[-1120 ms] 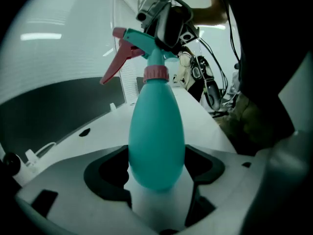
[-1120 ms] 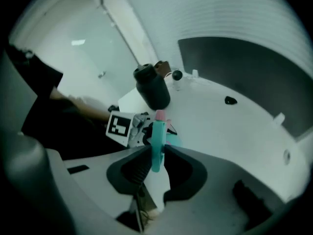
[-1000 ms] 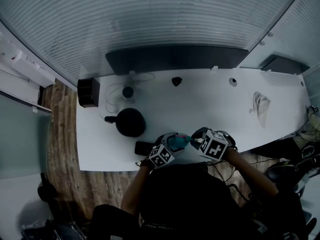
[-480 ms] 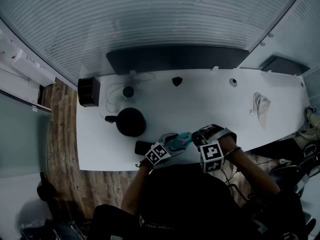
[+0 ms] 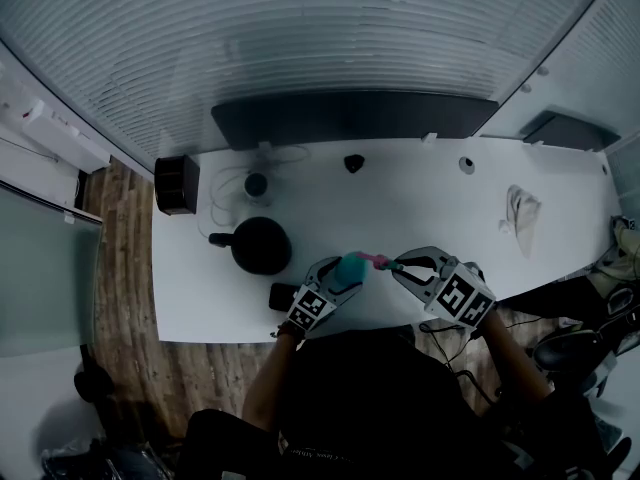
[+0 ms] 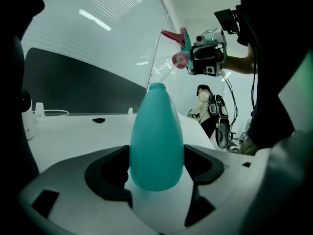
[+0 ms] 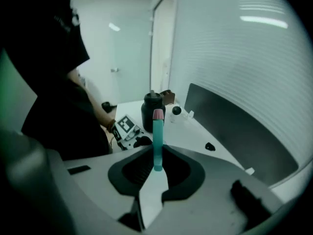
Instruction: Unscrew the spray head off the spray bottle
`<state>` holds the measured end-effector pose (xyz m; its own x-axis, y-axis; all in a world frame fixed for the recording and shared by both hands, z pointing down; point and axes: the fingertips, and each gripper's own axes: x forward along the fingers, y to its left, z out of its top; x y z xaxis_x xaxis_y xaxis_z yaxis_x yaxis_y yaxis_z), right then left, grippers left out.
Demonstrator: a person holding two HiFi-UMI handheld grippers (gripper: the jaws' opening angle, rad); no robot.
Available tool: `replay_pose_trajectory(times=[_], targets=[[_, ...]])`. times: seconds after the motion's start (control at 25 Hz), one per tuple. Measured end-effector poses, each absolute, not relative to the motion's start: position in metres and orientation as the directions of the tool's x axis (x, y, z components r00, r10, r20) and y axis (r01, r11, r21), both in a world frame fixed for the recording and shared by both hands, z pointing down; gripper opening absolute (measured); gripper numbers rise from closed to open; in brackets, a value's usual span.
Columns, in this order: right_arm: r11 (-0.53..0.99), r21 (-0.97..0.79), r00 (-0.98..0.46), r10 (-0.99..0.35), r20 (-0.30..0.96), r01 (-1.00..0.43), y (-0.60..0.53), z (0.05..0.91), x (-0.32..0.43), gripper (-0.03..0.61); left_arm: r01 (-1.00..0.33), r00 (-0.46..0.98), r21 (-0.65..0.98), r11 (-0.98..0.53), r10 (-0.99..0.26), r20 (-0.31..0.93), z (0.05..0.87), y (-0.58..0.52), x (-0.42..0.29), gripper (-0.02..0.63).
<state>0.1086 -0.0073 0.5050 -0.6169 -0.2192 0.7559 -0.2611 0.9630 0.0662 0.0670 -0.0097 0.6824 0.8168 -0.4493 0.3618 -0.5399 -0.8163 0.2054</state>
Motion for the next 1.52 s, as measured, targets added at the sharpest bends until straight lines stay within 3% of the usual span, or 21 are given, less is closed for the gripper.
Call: replay_pose_trajectory(times=[0.32,0.56,0.76,1.24,1.52], targets=[[0.923,-0.122,-0.658,-0.163,0.736,-0.364,-0.006,0.53,0.12,0.057,-0.499,0.812,0.115,-0.859,-0.418,0.407,0.688,0.0,0.074,0.354],[0.963,-0.099,-0.564,-0.063,0.823,-0.252,0.007,0.55,0.118,0.057,-0.423,0.775,-0.131,-0.896,-0.433,0.461,0.678,0.003,0.08,0.354],[0.987,0.005,-0.493,-0.085,0.866,-0.161,0.01,0.551,0.116,0.057,-0.394,0.718,-0.295,-0.87,-0.492,0.492,0.661,-0.003,0.073,0.353],[0.98,-0.063,-0.517,-0.043,0.855,-0.186,0.008,0.572,0.113,0.057,-0.408,0.803,-0.055,-0.911,-0.387,0.453,0.687,0.013,0.087,0.351],[0.979,-0.048,-0.506,-0.06,0.86,-0.198,0.004,0.581,0.114,0.055,-0.419,0.813,-0.007,-0.908,-0.378,0.444,0.693,0.01,0.091,0.353]])
